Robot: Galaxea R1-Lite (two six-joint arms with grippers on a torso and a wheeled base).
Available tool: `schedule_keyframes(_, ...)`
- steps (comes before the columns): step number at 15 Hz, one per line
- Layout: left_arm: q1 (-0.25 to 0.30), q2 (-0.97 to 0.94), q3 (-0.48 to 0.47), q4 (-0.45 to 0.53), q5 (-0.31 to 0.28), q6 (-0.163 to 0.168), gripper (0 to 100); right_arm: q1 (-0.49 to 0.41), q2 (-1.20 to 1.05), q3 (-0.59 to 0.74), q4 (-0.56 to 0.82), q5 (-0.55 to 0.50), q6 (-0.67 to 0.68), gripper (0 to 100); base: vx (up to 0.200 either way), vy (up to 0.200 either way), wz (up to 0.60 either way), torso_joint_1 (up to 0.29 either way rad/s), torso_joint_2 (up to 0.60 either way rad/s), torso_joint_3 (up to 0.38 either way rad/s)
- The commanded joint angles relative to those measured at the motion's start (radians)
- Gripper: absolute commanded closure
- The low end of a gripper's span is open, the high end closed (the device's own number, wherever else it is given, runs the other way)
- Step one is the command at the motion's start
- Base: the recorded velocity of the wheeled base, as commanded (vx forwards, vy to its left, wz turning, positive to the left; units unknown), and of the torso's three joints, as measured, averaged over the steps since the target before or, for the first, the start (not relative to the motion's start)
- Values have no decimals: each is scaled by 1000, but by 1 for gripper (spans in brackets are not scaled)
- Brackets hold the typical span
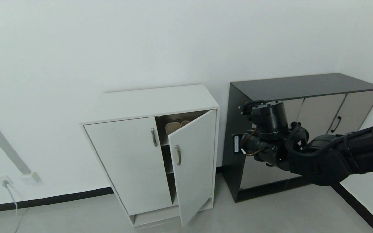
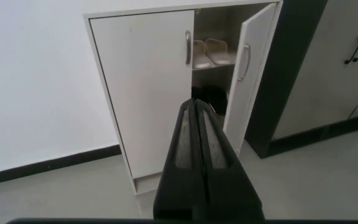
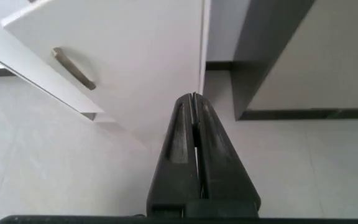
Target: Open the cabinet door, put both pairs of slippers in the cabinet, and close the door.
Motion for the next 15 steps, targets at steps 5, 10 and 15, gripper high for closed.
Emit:
schedule_keyframes(5, 0, 0, 0, 0, -1, 0, 100, 2, -3, 41, -39, 7, -1, 100, 0, 0, 480, 6, 4, 2)
schedule_keyframes(10, 0, 0, 0, 0, 0, -2, 100, 2, -4, 108, -74, 0, -7, 100, 0, 0, 0, 0, 0, 0)
schedule_keyframes(15, 0, 0, 0, 0, 0, -2, 100, 2, -18, 246, -234, 27, -60, 100, 0, 0, 0, 0, 0, 0)
